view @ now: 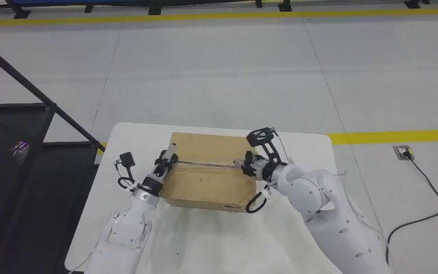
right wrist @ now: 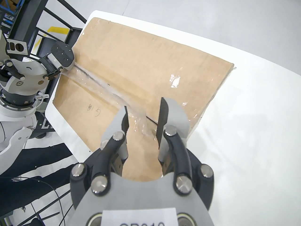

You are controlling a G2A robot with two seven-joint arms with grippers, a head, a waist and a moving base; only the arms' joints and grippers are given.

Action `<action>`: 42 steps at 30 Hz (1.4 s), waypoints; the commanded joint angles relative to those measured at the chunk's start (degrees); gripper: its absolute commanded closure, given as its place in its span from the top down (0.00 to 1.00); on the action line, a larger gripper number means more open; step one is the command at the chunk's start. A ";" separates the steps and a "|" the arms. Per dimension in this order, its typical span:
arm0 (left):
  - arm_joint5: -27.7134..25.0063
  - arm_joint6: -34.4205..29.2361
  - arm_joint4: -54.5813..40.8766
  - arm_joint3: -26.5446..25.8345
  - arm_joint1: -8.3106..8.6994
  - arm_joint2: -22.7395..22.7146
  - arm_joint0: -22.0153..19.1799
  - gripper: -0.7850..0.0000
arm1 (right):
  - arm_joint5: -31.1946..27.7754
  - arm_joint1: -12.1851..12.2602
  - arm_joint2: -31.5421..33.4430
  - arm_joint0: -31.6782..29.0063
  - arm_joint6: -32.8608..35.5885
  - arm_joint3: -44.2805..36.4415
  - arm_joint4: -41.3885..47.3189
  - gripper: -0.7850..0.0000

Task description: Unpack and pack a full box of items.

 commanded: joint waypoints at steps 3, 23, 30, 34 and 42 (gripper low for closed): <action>-0.15 -0.03 0.00 -0.11 -0.04 0.09 0.08 1.00 | 2.41 0.20 3.02 -1.37 -3.71 -2.42 0.59 0.95; -0.70 -0.31 -0.61 0.06 -0.23 0.19 0.14 1.00 | -9.23 -3.93 -5.89 8.62 -5.67 15.40 26.65 0.00; -0.83 -0.52 -0.75 -0.03 -0.28 0.23 0.04 1.00 | -6.37 -5.59 -9.69 12.94 -4.84 23.04 28.10 0.00; -0.86 -0.55 -0.84 -0.15 -0.28 0.04 0.18 1.00 | -4.73 -5.88 -9.54 14.13 -3.54 25.73 29.26 0.00; -1.30 -0.73 -1.27 -0.17 -0.27 -0.33 0.39 1.00 | -0.96 -4.65 -5.67 12.65 0.49 25.12 29.24 0.00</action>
